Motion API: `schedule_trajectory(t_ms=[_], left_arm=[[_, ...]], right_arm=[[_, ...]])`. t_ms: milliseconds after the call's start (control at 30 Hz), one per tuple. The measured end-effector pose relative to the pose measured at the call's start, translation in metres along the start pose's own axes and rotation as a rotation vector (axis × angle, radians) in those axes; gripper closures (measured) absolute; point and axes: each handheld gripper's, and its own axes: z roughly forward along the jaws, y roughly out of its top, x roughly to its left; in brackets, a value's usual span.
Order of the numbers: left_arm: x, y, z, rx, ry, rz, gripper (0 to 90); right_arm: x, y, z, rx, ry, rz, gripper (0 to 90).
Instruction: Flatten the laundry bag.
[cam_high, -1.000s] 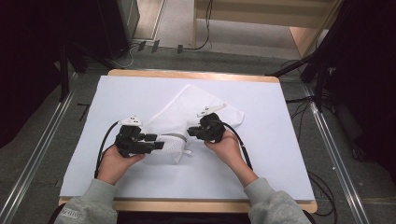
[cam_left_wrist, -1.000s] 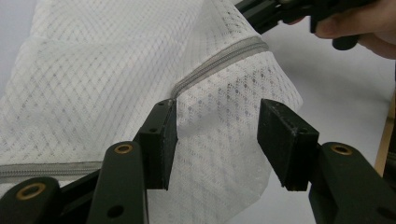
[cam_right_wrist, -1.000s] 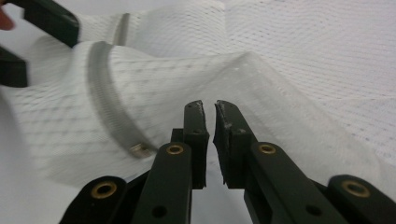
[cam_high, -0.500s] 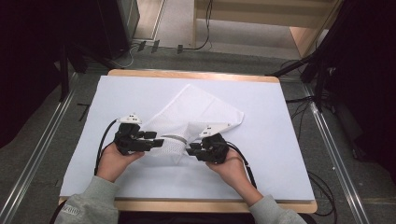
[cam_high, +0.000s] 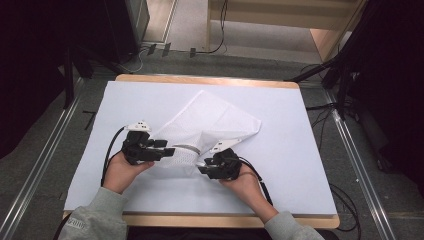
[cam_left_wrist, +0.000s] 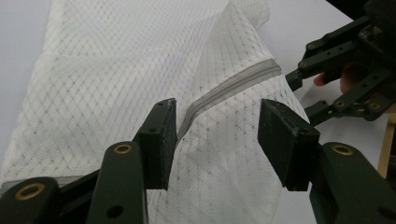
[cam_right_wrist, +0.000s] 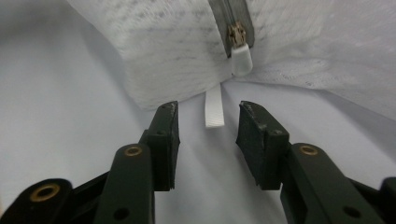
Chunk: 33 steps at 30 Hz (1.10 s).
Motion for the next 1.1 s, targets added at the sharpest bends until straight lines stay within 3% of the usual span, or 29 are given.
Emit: schedule_trajectory(t_ms=[67, 167, 267, 467, 700, 1100], left_arm=[[0.000, 0.000, 0.000, -0.001, 0.002, -0.002, 47.9], [0.001, 0.000, -0.001, -0.001, 0.006, -0.002, 47.9], [0.002, 0.000, -0.002, -0.001, 0.004, 0.001, 47.9], [0.004, -0.001, -0.005, -0.011, 0.012, -0.009, 47.8], [0.006, -0.001, -0.007, -0.010, 0.014, -0.014, 47.6], [0.009, 0.000, -0.004, -0.005, 0.014, -0.020, 47.5]], right_arm=[[-0.001, 0.000, 0.005, 0.010, -0.010, 0.000, 66.8], [-0.002, 0.002, 0.006, 0.001, -0.001, 0.007, 82.8], [-0.003, 0.004, 0.005, 0.010, 0.008, 0.009, 89.2], [-0.003, 0.007, -0.015, 0.001, 0.029, 0.019, 90.0], [-0.001, 0.002, -0.046, -0.022, 0.016, 0.016, 90.0], [0.009, -0.034, -0.087, -0.017, 0.017, 0.053, 89.9]])
